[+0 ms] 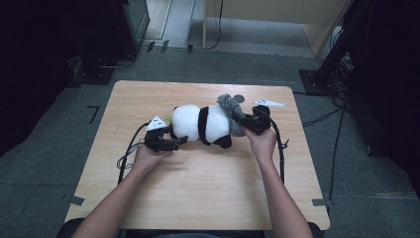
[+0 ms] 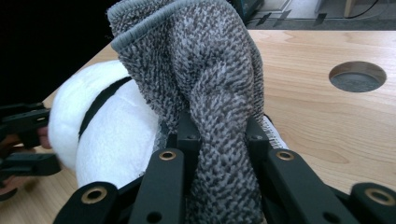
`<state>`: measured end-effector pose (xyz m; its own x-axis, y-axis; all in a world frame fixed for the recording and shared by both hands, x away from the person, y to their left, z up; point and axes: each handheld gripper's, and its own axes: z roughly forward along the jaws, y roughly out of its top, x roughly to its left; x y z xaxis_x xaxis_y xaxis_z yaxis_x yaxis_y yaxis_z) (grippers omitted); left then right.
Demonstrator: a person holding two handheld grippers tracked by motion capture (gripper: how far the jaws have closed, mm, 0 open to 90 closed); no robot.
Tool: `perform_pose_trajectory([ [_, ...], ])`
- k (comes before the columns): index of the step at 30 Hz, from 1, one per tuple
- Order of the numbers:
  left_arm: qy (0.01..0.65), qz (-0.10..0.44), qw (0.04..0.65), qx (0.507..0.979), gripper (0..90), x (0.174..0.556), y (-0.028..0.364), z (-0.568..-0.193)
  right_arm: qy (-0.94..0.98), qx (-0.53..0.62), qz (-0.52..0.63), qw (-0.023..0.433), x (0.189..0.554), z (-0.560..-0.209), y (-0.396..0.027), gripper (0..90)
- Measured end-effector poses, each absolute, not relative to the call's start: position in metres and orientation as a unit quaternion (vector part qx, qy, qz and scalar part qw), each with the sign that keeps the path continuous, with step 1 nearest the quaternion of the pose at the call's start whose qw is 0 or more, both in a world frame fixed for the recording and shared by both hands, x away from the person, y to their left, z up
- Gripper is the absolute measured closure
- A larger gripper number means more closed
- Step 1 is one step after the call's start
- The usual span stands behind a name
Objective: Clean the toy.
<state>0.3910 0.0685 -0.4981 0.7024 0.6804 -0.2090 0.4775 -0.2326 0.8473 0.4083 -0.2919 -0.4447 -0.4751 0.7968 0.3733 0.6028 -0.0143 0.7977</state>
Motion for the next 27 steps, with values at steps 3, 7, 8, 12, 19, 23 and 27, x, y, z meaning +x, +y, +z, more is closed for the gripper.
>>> perform_pose_trajectory([
  [3,0.381,0.117,0.488,0.777,30.2,0.391,0.067,-0.499,0.701,0.497,0.500,0.106,0.407,-0.444,-0.289,76.1],
  [7,0.384,0.122,0.481,0.778,47.8,0.391,0.067,-0.497,0.707,0.491,0.493,0.122,0.405,-0.443,-0.286,76.5],
  [8,0.382,0.126,0.479,0.780,50.4,0.390,0.067,-0.497,0.709,0.488,0.494,0.125,0.404,-0.443,-0.285,76.5],
  [12,0.382,0.123,0.471,0.786,58.4,0.387,0.067,-0.494,0.702,0.495,0.500,0.108,0.403,-0.442,-0.289,76.3],
  [19,0.371,0.090,0.469,0.797,61.9,0.380,0.072,-0.487,0.695,0.502,0.499,0.125,0.396,-0.430,-0.305,75.9],
  [23,0.375,0.080,0.460,0.801,61.8,0.370,0.073,-0.483,0.695,0.498,0.501,0.135,0.387,-0.425,-0.306,75.8],
  [27,0.377,0.072,0.453,0.805,60.5,0.365,0.072,-0.482,0.698,0.491,0.504,0.131,0.380,-0.424,-0.302,75.6],
])
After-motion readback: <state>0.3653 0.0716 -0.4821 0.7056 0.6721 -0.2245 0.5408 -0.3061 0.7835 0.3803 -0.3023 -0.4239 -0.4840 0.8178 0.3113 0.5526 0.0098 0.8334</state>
